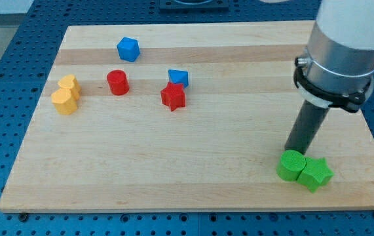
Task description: Move the arm towards to of the board
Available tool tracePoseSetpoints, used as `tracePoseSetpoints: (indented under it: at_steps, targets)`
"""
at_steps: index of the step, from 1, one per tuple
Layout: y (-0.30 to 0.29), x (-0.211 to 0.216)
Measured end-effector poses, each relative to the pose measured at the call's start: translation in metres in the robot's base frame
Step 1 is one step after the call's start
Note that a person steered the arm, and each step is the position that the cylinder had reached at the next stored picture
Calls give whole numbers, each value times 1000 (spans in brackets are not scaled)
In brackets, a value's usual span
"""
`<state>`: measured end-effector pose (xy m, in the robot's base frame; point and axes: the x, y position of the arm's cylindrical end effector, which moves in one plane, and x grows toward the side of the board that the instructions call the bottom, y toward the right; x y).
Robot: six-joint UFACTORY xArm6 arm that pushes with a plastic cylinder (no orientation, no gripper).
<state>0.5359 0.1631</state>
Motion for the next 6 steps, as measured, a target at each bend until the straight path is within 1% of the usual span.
tracePoseSetpoints:
  at_steps: [3, 4, 6]
  targets:
    - [12, 2]
    - [12, -17]
    - [12, -133]
